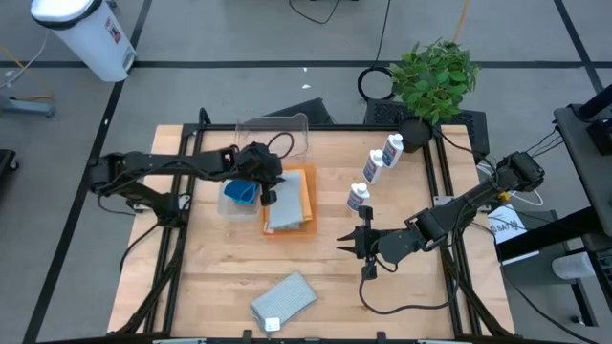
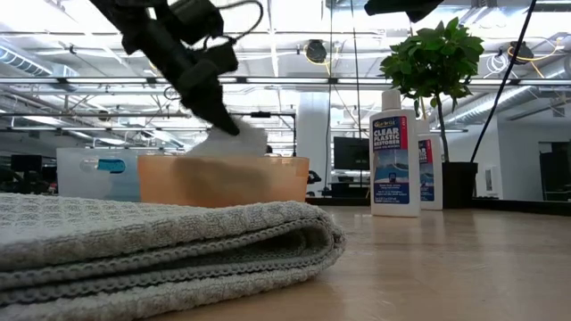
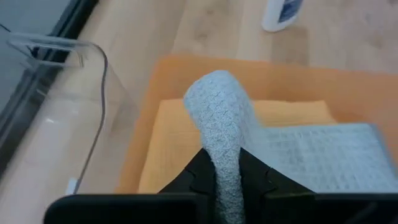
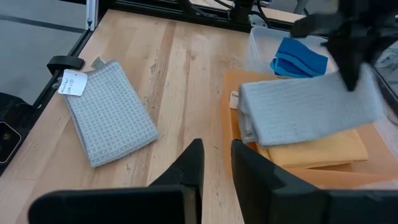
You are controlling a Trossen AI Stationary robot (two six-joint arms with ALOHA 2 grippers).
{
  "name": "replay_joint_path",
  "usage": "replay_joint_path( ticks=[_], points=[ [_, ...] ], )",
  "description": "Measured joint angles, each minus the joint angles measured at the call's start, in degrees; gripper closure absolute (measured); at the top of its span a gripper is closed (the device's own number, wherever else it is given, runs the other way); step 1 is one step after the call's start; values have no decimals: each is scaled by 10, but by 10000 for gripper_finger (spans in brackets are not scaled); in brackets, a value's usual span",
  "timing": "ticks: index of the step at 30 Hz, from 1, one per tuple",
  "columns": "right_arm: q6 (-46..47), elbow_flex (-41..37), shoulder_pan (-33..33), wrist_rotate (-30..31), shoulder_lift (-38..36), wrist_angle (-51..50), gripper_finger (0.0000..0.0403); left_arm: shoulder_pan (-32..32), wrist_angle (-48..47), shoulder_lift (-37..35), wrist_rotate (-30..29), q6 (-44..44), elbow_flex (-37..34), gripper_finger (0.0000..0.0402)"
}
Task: Pick & Place Kitchen Items
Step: Put the gray towel into the orange bin
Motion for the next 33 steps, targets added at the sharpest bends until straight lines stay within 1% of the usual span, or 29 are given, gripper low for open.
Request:
replay_joint_path(
  ticks=[5,9,11,12,14,17,19,21,24,27,31,33],
  points=[
    [0,0,0,0,0,1,353,0,7,34,-15,1,0,370],
    [-1,0,0,0,0,3,353,0,6,58,-17,-10,0,372],
    [-4,0,0,0,0,4,353,0,6,66,-24,-22,1,367],
    [-4,0,0,0,0,4,353,-1,3,70,-37,-33,1,361],
    [-4,0,0,0,0,5,353,-3,2,74,-74,-47,1,340],
    [-4,0,0,0,0,5,353,-3,-10,76,-132,-59,1,297],
    [-4,0,0,0,0,4,353,-3,-14,75,-159,-60,1,264],
    [-4,0,0,0,0,4,353,-3,-24,68,-173,-60,1,231],
    [-4,0,0,0,0,4,353,-3,-39,52,-176,-61,8,188],
    [-4,0,0,0,0,4,353,-7,-61,30,-176,-61,19,156],
    [-4,0,0,0,0,6,353,-19,-69,-2,-175,-83,26,132],
    [-4,0,0,0,0,8,353,-25,-71,-9,-158,-92,26,128]
  ],
)
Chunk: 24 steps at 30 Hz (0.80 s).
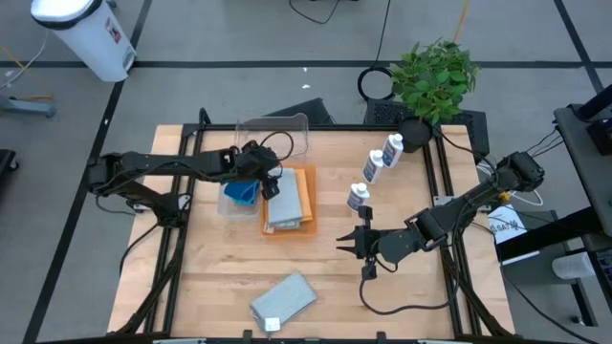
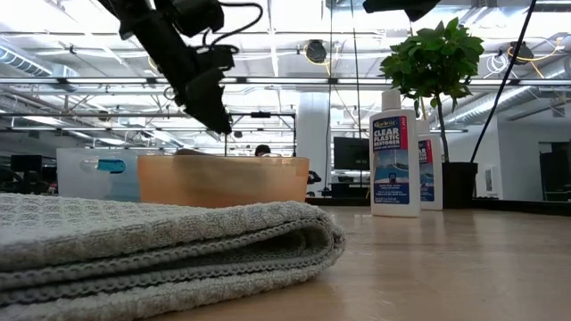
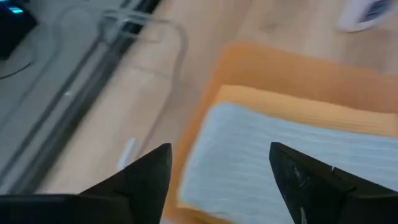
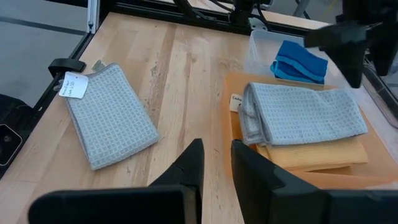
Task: Pick & Place Kitchen Items
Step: Put the gray towel into the orange bin
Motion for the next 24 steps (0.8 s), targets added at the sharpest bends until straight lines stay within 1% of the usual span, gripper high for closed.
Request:
replay_joint_path(
  ticks=[3,6,12,19,24],
  points=[
    [0,0,0,0,0,0,353,-9,-16,1,33,0,0,130],
    [0,0,0,0,0,1,353,-16,-32,22,43,0,0,145],
    [0,0,0,0,0,5,353,-16,-29,77,44,-9,-18,180],
    [-3,0,0,0,0,8,353,-16,-9,146,54,-10,-18,207],
    [-4,0,0,0,0,9,353,-16,2,153,54,0,-17,215]
  ],
)
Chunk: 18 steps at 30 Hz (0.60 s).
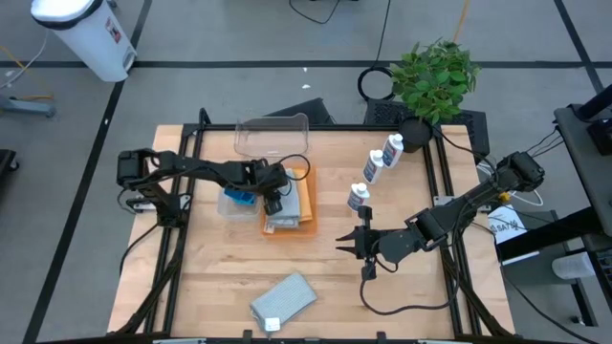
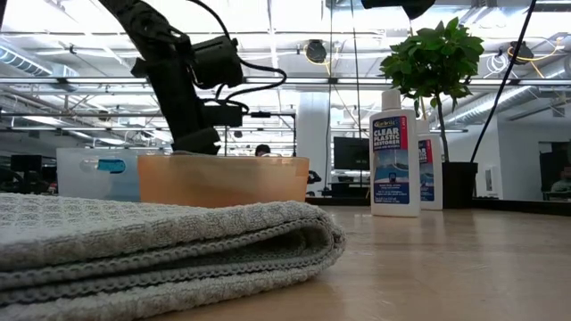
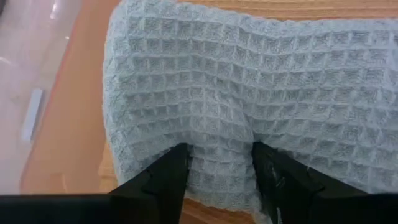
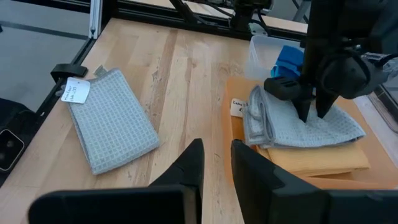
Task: Pick & Place Kitchen Items
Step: Put the gray towel into the orange bin
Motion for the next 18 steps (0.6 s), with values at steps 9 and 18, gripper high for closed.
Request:
replay_joint_path(
  ticks=[9,18],
  points=[
    [0,0,0,0,0,0,353,0,-7,-107,8,-1,-3,207],
    [0,0,0,0,0,2,353,-20,-19,-254,40,-49,-3,204]
  ],
)
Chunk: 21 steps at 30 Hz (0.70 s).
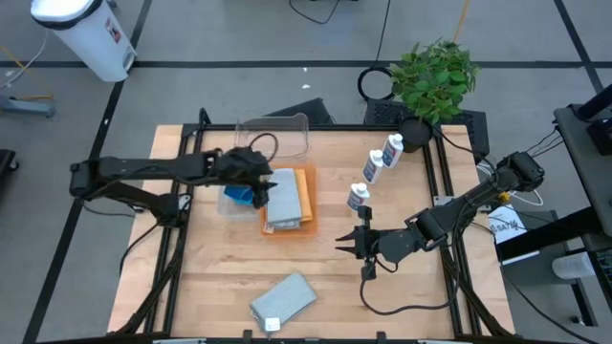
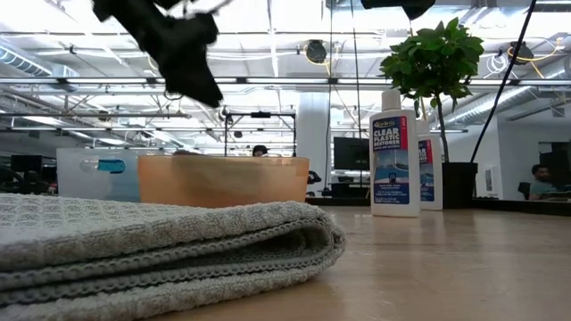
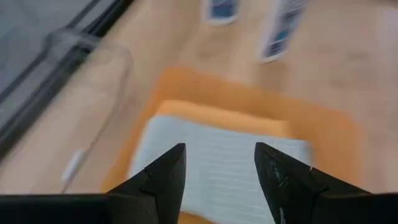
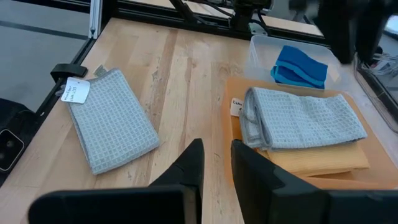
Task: Pick & Place Kitchen Items
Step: Put the gray towel into the orange bin
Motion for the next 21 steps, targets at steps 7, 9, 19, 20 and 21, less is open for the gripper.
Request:
replay_joint_path(
  ticks=[7,9,19,20,21],
  points=[
    [0,0,0,0,0,3,353,-71,3,-117,52,29,-3,204],
    [0,0,0,0,0,2,353,-94,3,-161,31,29,-18,204],
    [0,0,-2,0,0,5,353,-174,43,-410,-41,-15,-189,204],
    [0,0,-3,0,0,5,353,-178,43,-435,-40,-16,-202,204],
    [0,0,-4,0,0,6,353,-182,42,-460,-40,-17,-215,204]
  ],
)
